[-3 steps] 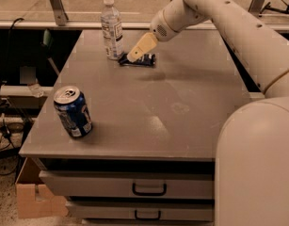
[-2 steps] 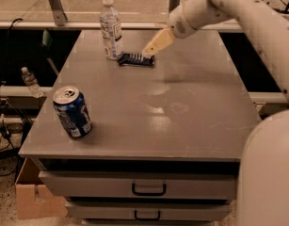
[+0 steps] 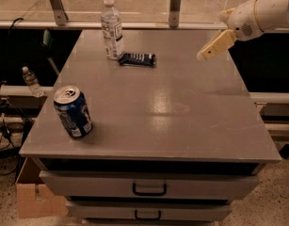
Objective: Move rxbar blueberry near blue plastic bottle
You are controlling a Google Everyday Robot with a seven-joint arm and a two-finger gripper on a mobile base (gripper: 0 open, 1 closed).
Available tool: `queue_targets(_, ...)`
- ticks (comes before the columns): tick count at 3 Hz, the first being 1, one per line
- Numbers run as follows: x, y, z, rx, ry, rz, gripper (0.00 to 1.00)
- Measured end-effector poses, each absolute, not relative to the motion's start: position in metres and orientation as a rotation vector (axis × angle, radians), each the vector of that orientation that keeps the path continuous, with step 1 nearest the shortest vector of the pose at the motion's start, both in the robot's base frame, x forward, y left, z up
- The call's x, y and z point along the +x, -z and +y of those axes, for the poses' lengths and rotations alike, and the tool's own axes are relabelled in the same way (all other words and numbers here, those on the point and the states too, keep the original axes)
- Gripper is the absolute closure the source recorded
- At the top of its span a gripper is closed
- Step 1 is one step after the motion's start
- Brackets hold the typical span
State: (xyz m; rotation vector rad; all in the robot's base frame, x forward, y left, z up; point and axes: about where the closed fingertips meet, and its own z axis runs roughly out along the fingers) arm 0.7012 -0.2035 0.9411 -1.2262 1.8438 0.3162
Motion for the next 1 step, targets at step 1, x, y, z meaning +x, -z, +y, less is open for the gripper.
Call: queue_targets(1,0.7013,-0.9409,-0.2033,-1.226,-0.317,1.844,0.00)
